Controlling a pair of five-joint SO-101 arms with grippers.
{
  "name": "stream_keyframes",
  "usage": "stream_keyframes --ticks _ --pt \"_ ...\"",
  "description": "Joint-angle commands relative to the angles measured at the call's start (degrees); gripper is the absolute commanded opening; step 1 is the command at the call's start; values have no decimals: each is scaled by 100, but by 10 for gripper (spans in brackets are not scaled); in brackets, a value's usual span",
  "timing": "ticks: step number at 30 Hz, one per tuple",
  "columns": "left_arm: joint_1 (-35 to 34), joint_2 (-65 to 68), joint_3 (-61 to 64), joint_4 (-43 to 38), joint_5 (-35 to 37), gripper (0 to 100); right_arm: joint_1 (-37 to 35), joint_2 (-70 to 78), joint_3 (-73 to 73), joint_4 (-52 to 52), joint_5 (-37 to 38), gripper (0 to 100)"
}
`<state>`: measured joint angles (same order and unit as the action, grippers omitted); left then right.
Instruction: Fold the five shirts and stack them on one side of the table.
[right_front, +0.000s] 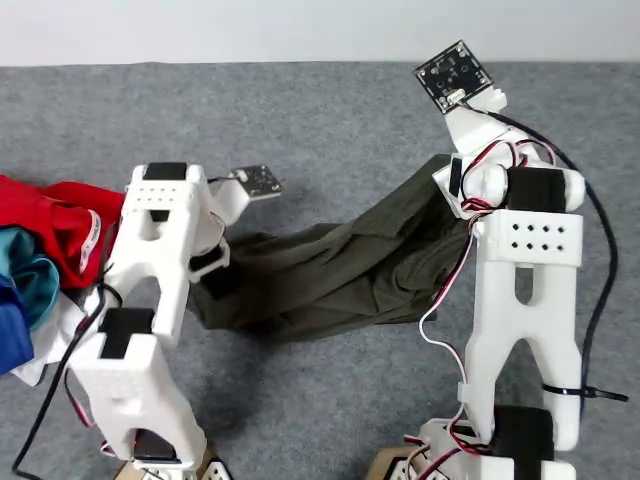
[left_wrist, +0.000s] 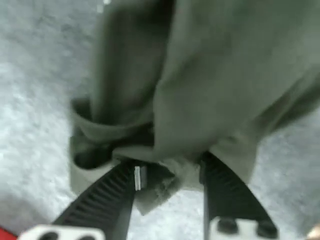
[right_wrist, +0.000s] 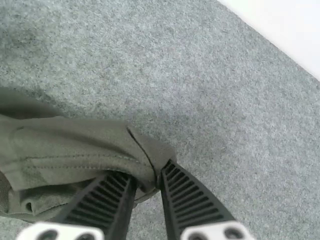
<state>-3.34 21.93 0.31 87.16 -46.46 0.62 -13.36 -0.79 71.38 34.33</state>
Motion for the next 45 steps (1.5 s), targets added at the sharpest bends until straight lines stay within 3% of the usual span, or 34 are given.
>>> stream_keyframes --ticks 1,10,18,26,30,39,45 --pt "-149 123 -664 141 -26 181 -22 -40 -44 -136 53 10" --pt "-387 536 -1209 220 -26 171 -31 -40 -44 -136 53 10" --pt "-281 563 -1297 237 -53 3 -13 -40 -44 -136 62 10" --pt "-264 -237 -2545 1292 -35 5 -40 -101 -70 -136 62 10" --pt "-308 -721 -2967 1336 -18 5 -40 -110 -70 -101 62 10" --pt "-299 -1697 -2870 1336 281 5 -48 -523 -79 -92 62 10" --pt "-114 -1987 -1499 1345 -149 8 -13 -585 -70 -75 62 10"
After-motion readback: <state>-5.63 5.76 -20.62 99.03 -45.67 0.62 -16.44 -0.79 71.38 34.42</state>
